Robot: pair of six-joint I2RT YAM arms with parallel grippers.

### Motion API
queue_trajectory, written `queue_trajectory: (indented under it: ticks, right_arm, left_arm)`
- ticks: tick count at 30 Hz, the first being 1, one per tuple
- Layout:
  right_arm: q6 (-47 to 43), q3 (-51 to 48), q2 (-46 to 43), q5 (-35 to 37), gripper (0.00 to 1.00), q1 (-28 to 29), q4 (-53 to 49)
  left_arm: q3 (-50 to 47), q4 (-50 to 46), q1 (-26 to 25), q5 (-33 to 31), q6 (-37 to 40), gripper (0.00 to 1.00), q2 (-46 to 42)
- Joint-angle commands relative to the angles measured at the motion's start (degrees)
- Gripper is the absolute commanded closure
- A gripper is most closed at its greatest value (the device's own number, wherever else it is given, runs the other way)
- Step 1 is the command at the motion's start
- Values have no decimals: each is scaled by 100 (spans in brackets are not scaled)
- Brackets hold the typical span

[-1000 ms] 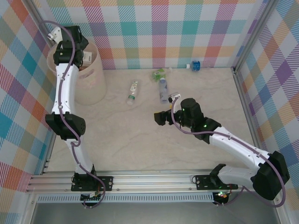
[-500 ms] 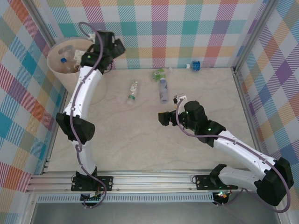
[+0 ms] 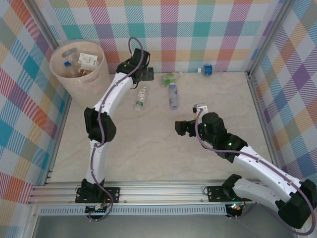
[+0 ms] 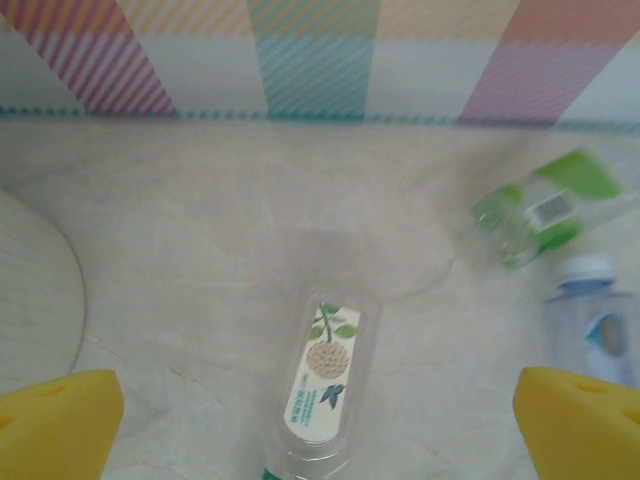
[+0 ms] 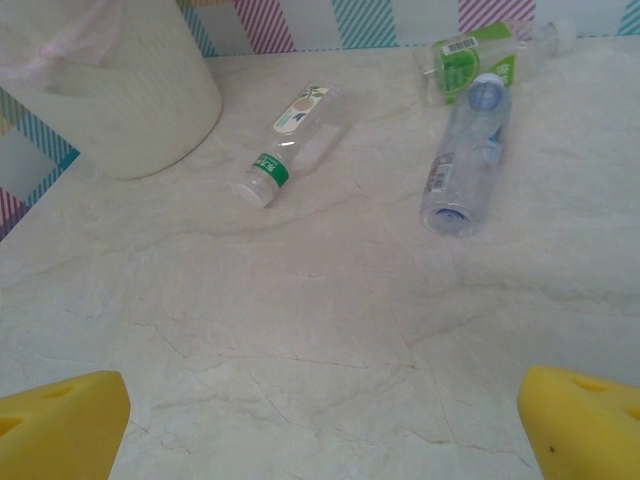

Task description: Put the plastic bottles in the bin

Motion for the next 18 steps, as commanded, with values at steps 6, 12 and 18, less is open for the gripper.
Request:
queue_trajectory:
  ticks: [6,12,18]
  right_arm:
    - [163,-100,-347,308,0,34,-299]
    - [227,-80,-322,247,0,34,-443]
    - [261,-75,-294,221,0,34,-461]
  left_arm:
    - [118,33,37,165,757,0,739]
    - [281,14,60,-215,826,0,1266]
    - [523,-156,275,140,511,0,1748]
